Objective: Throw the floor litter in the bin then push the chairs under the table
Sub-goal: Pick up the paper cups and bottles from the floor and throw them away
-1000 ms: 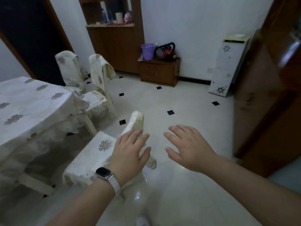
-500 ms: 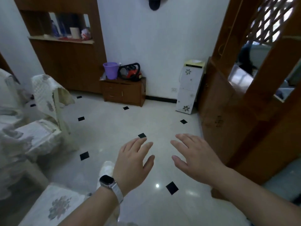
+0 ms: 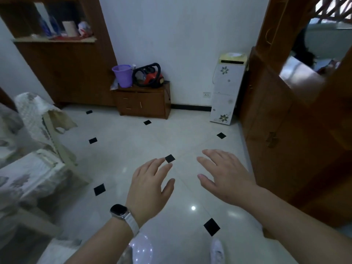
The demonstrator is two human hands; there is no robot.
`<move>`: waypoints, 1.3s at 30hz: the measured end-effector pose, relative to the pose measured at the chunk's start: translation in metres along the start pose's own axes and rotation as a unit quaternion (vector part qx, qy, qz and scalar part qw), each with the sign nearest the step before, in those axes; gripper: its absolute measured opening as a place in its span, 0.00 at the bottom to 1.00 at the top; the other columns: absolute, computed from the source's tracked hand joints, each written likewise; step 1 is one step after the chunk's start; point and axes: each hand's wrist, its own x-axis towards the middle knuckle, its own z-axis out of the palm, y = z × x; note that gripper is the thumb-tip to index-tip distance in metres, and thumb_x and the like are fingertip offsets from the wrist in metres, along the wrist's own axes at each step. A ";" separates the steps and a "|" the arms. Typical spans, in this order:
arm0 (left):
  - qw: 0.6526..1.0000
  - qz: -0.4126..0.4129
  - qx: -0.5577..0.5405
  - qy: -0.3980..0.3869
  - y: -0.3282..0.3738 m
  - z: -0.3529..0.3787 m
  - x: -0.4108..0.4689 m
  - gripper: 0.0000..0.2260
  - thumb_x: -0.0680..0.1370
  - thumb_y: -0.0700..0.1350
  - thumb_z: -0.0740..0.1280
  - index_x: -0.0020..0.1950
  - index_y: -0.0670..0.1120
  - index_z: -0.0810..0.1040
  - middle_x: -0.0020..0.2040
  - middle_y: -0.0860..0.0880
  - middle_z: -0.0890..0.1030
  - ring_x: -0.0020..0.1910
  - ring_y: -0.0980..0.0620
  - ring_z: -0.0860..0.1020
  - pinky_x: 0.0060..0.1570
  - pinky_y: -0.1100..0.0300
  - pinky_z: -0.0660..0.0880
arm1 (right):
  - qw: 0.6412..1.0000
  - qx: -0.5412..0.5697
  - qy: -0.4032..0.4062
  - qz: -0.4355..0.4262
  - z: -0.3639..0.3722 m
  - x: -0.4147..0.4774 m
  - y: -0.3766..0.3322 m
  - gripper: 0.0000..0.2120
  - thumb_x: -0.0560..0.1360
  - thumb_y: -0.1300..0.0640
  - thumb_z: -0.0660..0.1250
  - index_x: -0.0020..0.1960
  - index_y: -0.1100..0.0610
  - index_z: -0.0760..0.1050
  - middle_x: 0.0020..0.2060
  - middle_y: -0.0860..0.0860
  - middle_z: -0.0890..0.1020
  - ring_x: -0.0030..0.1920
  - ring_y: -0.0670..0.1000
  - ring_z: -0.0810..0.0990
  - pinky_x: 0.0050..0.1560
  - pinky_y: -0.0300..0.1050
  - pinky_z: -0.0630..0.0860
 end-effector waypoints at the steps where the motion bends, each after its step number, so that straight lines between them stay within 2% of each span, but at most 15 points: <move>1: 1.000 0.000 0.008 -0.003 -0.004 0.007 0.012 0.20 0.77 0.56 0.61 0.64 0.48 0.79 0.63 0.48 0.79 0.63 0.44 0.76 0.62 0.47 0.72 | 1.000 0.008 0.000 -0.002 0.011 0.011 0.012 0.23 0.76 0.42 0.57 0.63 0.54 0.77 0.62 0.54 0.78 0.61 0.56 0.76 0.60 0.52 0.73; 6: 0.999 -0.027 0.045 -0.014 -0.017 0.043 0.102 0.20 0.77 0.56 0.61 0.64 0.48 0.79 0.63 0.48 0.79 0.63 0.43 0.76 0.60 0.45 0.75 | 0.999 0.038 0.012 -0.012 0.055 0.080 0.082 0.22 0.75 0.42 0.58 0.61 0.54 0.78 0.60 0.53 0.79 0.60 0.55 0.77 0.59 0.50 0.73; 10: 0.998 -0.008 0.068 -0.004 -0.014 0.063 0.177 0.19 0.77 0.55 0.61 0.63 0.48 0.79 0.63 0.48 0.79 0.62 0.43 0.76 0.60 0.46 0.74 | 0.998 0.058 0.021 -0.023 0.072 0.131 0.142 0.22 0.74 0.43 0.59 0.59 0.54 0.79 0.59 0.53 0.80 0.59 0.54 0.77 0.58 0.49 0.73; 15: 0.996 -0.040 0.077 0.002 -0.028 0.084 0.234 0.19 0.77 0.55 0.61 0.63 0.48 0.79 0.63 0.47 0.79 0.61 0.43 0.77 0.59 0.46 0.74 | 0.995 0.071 0.027 -0.058 0.088 0.195 0.191 0.21 0.74 0.43 0.58 0.58 0.54 0.79 0.58 0.54 0.80 0.57 0.55 0.77 0.57 0.50 0.75; 21: 0.993 -0.080 0.086 0.001 -0.084 0.105 0.278 0.19 0.77 0.56 0.61 0.63 0.49 0.79 0.63 0.48 0.79 0.61 0.44 0.77 0.60 0.47 0.74 | 0.991 0.101 0.021 -0.087 0.129 0.274 0.197 0.21 0.74 0.44 0.59 0.58 0.55 0.79 0.58 0.55 0.80 0.57 0.56 0.77 0.57 0.50 0.74; 26: 0.994 -0.089 0.068 -0.001 -0.157 0.131 0.324 0.20 0.77 0.56 0.61 0.63 0.49 0.79 0.63 0.48 0.79 0.62 0.44 0.76 0.60 0.46 0.74 | 0.993 0.066 0.000 -0.099 0.173 0.352 0.190 0.22 0.75 0.42 0.57 0.59 0.53 0.79 0.60 0.53 0.80 0.59 0.54 0.77 0.60 0.48 0.70; 30: 0.993 -0.105 0.054 0.007 -0.228 0.145 0.376 0.20 0.77 0.56 0.60 0.64 0.49 0.79 0.63 0.48 0.79 0.61 0.45 0.77 0.61 0.48 0.73 | 0.994 0.033 -0.033 -0.099 0.206 0.430 0.183 0.23 0.75 0.42 0.57 0.60 0.52 0.79 0.61 0.52 0.79 0.59 0.54 0.78 0.59 0.50 0.75; 39: 0.992 -0.121 0.025 0.035 -0.378 0.140 0.473 0.19 0.76 0.56 0.62 0.63 0.50 0.79 0.63 0.48 0.79 0.62 0.45 0.76 0.59 0.48 0.73 | 0.994 0.023 -0.035 -0.102 0.253 0.601 0.138 0.23 0.74 0.41 0.57 0.60 0.52 0.79 0.60 0.53 0.79 0.58 0.55 0.79 0.57 0.51 0.76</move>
